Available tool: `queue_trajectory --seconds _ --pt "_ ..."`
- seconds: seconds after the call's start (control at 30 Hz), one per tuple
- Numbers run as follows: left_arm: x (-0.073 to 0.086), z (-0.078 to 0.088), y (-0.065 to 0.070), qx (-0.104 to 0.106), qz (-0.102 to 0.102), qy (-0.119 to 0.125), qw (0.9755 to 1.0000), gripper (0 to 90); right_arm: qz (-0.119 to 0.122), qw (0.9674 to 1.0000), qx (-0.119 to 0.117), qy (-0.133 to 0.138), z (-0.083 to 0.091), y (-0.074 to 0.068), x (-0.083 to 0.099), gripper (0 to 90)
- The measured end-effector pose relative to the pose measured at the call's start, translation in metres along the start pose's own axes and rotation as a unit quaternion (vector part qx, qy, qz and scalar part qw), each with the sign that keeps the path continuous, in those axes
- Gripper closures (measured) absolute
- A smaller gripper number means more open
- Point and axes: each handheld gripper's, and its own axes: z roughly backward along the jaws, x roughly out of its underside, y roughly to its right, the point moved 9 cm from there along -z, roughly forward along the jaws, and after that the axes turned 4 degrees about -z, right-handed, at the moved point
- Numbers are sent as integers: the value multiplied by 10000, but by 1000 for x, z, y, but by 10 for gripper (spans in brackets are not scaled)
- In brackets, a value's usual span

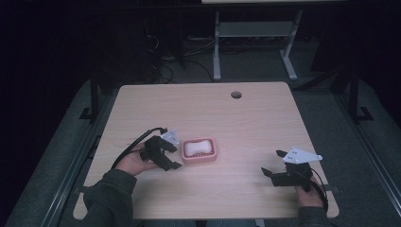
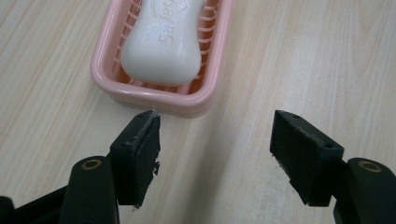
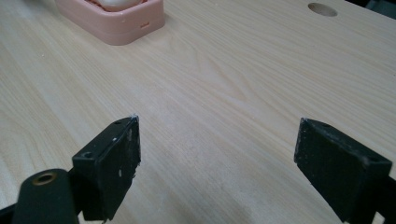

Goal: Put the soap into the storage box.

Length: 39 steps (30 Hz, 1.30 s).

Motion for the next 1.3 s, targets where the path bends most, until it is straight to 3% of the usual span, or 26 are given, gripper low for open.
queue_trajectory --seconds 0.03,0.3,0.33,0.5,0.67,1.3 --pt "0 -1 1 -5 86 60 9999 327 -1 10000 1 1 0 0 0 137" --pt "9 2 3 -27 52 32 10000 321 -20 10000 3 -4 0 0 0 137" --pt "10 2 5 -37 141 118 9998 320 -4 10000 1 -3 0 0 0 137" --pt "17 3 6 -44 97 41 9999 316 8 10000 5 -8 0 0 0 137" --pt "23 4 7 -63 220 47 9997 310 17 10000 6 -13 0 0 0 137" --pt "45 9 14 -144 331 148 9992 303 -25 10000 5 -45 -1 0 2 137"
